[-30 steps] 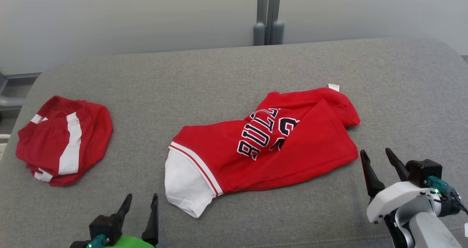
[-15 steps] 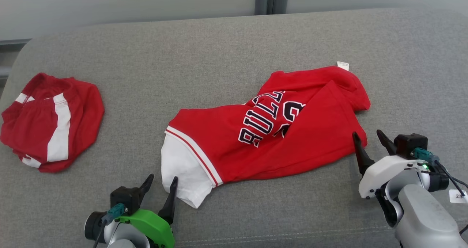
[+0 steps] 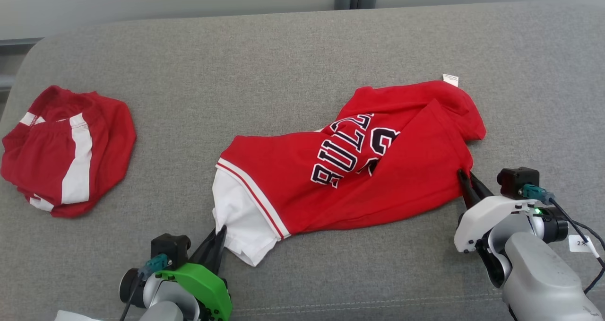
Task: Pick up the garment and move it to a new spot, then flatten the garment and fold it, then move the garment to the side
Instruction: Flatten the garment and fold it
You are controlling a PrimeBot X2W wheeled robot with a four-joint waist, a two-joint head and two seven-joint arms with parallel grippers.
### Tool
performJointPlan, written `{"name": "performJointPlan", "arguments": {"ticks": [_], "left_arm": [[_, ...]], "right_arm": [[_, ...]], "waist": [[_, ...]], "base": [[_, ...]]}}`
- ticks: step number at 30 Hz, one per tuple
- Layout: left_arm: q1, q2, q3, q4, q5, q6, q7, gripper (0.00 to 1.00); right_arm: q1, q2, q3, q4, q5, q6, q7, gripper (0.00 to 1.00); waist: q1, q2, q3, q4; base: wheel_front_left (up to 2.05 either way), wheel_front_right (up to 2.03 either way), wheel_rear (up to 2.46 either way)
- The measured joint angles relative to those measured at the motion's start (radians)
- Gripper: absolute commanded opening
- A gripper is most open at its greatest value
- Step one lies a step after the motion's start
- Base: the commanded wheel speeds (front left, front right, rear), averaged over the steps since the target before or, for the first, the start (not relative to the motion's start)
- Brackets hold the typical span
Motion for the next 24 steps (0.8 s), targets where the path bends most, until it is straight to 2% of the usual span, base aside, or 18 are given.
{"name": "performJointPlan", "arguments": {"ticks": [9, 18, 23, 24], "left_arm": [[0.064, 0.016, 0.051, -0.113, 0.022, 0.000, 0.000, 0.00], [0.106, 0.053, 0.128, -0.326, 0.100, 0.000, 0.000, 0.00], [0.009, 0.111, 0.084, -0.397, 0.135, 0.000, 0.006, 0.00], [-0.066, 0.145, 0.053, -0.419, 0.143, 0.000, 0.028, 0.00]], "right_arm": [[0.057, -0.014, -0.008, -0.099, 0.017, 0.000, 0.000, 0.00], [0.103, -0.057, 0.032, -0.264, 0.089, 0.000, 0.000, 0.00], [0.036, -0.090, 0.090, -0.347, 0.144, 0.000, 0.021, 0.00], [-0.019, -0.100, 0.116, -0.374, 0.161, 0.000, 0.042, 0.00]], "waist": [[0.0000, 0.0000, -0.050, 0.006], [-0.0001, 0.0000, -0.101, 0.002], [-0.0001, 0.0000, -0.085, -0.006], [-0.0001, 0.0000, -0.070, -0.008]], "base": [[0.00, 0.00, 0.00], [0.00, 0.00, 0.00], [0.00, 0.00, 0.00], [0.00, 0.00, 0.00]]}}
